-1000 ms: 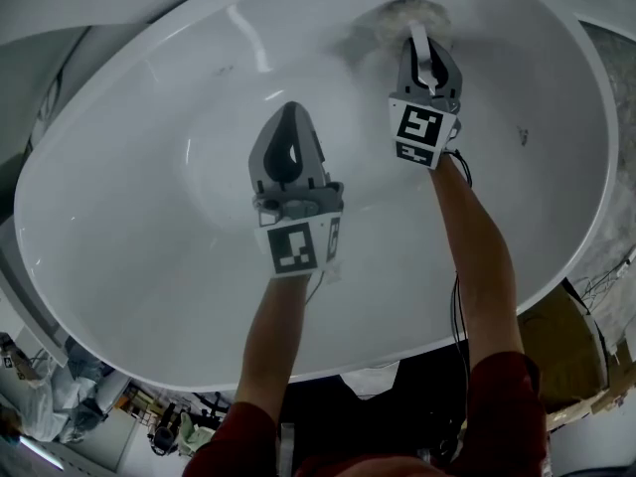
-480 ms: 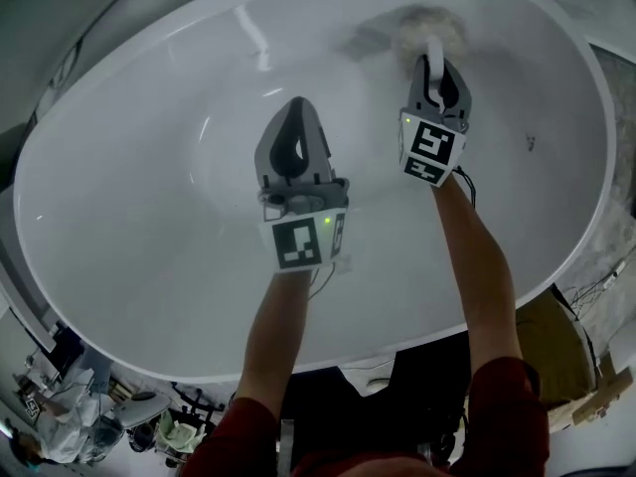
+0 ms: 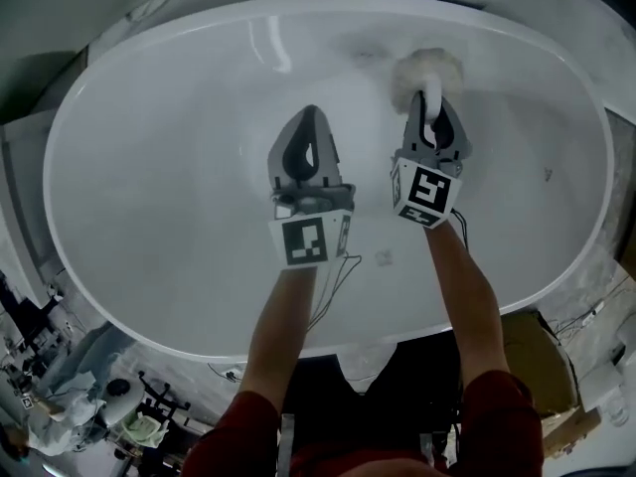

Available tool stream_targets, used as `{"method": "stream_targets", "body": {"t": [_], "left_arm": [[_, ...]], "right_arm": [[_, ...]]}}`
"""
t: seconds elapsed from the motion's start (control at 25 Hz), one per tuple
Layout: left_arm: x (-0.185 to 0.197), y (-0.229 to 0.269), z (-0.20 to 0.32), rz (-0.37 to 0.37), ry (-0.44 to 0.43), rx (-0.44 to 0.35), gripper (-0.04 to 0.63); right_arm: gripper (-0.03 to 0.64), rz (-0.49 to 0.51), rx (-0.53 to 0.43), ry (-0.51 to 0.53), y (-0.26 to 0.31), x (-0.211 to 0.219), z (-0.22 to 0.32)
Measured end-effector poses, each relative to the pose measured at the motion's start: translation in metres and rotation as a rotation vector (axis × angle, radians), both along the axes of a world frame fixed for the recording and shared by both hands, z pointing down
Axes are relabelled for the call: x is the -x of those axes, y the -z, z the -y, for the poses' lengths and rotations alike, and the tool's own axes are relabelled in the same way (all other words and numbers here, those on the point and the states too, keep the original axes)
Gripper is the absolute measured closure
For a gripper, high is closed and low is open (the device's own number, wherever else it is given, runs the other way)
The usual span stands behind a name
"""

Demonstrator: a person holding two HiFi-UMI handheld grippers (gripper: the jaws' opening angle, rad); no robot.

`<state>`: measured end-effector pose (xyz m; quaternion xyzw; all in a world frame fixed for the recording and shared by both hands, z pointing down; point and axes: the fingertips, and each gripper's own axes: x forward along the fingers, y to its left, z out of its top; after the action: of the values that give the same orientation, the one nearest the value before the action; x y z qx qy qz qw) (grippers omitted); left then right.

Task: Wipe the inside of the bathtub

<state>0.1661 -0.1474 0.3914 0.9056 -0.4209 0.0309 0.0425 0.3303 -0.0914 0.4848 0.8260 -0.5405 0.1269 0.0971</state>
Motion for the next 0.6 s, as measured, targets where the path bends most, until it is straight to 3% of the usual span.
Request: {"method": "stream_targets", "body": {"t": [0.36,0.6], "left_arm": [[0.187,0.045,0.082,0.047,0.206,0.004,0.58],[0.3,0.044,0.126,0.066,0.352,0.001,0.578]], "right_arm": [[0.529,0.033,-0.068,0.22,0.065,0.204,0.105],[0.529,0.043,-0.092,0.383,0.076,0.328,0.178]]}}
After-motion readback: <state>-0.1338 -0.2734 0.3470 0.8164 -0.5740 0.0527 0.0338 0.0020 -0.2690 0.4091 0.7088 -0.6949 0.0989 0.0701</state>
